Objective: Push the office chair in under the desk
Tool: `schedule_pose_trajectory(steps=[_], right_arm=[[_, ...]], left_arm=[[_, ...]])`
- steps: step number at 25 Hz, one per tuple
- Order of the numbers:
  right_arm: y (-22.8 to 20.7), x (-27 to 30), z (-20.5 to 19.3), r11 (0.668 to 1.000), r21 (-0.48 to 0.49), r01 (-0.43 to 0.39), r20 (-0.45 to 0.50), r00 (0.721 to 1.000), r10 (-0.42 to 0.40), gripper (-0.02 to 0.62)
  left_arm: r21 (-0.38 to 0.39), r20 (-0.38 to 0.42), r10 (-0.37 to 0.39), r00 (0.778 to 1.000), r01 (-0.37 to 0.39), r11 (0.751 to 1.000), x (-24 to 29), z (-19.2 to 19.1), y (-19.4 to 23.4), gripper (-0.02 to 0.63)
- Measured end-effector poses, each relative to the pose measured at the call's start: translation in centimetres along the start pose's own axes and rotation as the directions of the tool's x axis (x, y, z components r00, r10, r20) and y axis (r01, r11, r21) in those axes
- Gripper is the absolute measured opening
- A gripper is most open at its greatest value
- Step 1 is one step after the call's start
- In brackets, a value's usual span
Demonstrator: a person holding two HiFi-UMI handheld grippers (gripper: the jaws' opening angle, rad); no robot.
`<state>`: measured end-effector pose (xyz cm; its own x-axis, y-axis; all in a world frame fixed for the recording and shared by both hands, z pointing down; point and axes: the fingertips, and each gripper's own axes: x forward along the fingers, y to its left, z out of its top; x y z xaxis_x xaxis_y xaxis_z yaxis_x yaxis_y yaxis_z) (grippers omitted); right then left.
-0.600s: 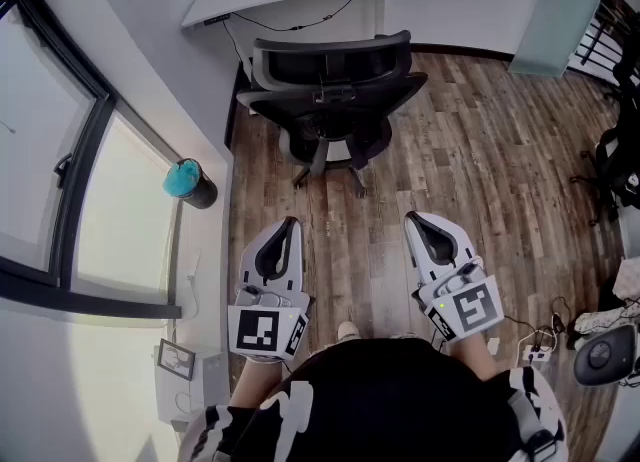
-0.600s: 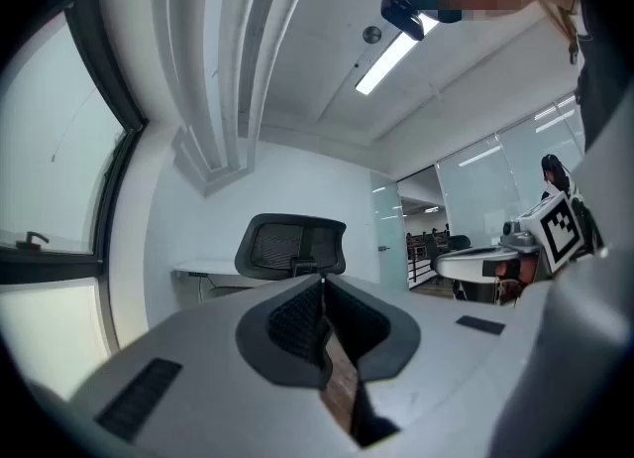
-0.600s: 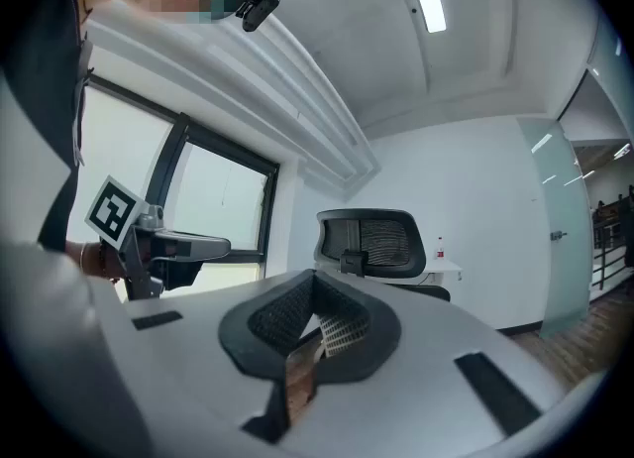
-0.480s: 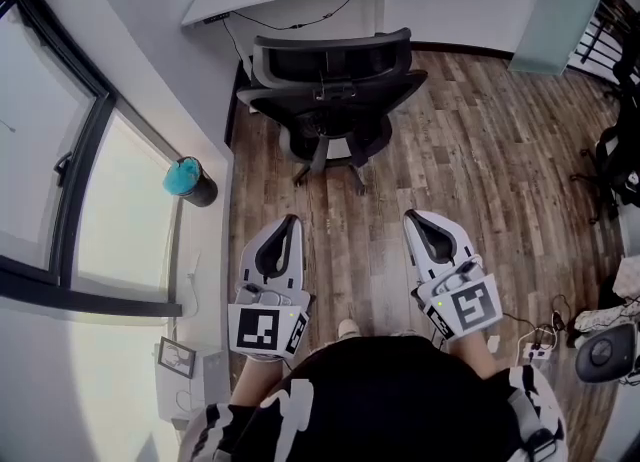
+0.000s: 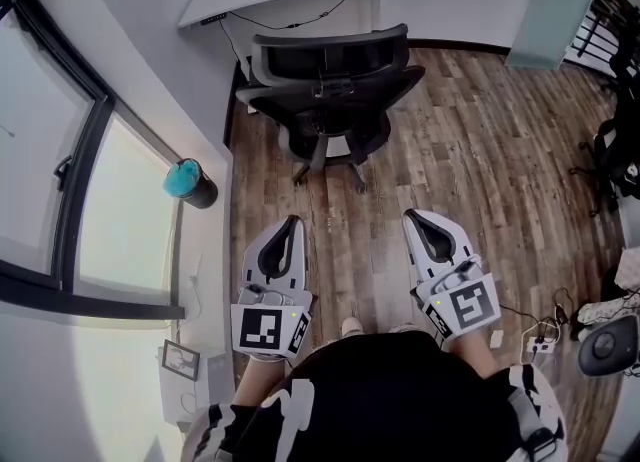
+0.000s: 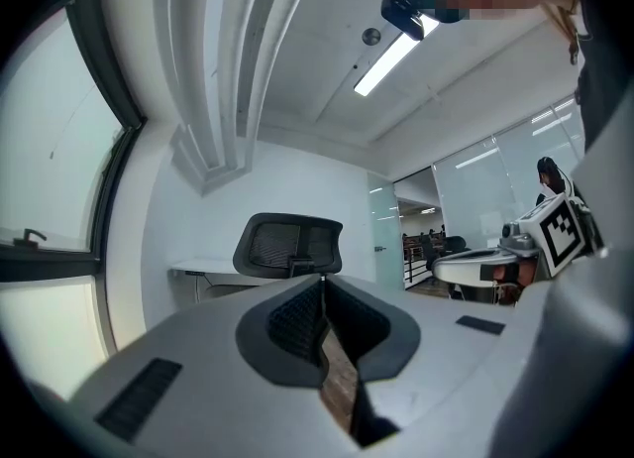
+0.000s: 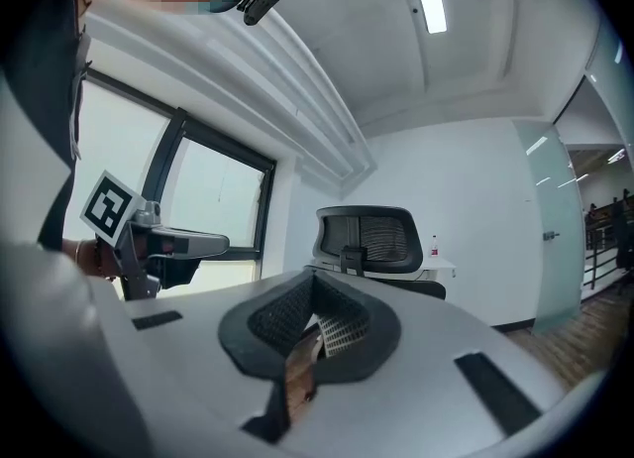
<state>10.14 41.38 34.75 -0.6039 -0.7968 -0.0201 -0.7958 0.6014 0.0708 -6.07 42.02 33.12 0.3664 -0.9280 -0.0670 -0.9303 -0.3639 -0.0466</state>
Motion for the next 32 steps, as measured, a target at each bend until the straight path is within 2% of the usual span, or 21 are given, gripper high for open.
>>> schedule_pose_trajectory(steps=[4, 13, 18, 24, 32], right_arm=[[-0.1, -0.5, 0.0, 0.999, 0.02, 0.036, 0.018, 0.999, -0.037, 0.009], [1.4, -1.4, 0.6, 0.998, -0.046, 0.048, 0.056, 0.997, -0.045, 0.009], [1.7, -2.2, 0.7, 0.996, -0.046, 0.075, 0.065, 0.995, -0.072, 0.01], [1.5, -2.3, -0.1, 0.996, -0.031, 0.082, 0.045, 0.996, -0.081, 0.01], [1.1, -0.9, -0.2, 0.998, -0.043, 0.052, 0.039, 0.998, -0.05, 0.009]], left_arm=[[-0.008, -0.005, -0.008, 1.0, 0.008, 1.0, -0.4, -0.2, 0.1, 0.015], [-0.017, 0.001, -0.03, 1.0, 0.03, 0.999, -1.4, -0.4, 0.1, 0.015], [-0.025, -0.004, -0.038, 0.999, 0.038, 0.999, -1.8, -0.6, -0.1, 0.015], [-0.03, -0.013, -0.047, 0.999, 0.047, 0.998, -1.9, -1.1, -0.5, 0.015], [-0.029, -0.014, -0.046, 0.999, 0.046, 0.999, -0.5, -1.2, -0.1, 0.015]])
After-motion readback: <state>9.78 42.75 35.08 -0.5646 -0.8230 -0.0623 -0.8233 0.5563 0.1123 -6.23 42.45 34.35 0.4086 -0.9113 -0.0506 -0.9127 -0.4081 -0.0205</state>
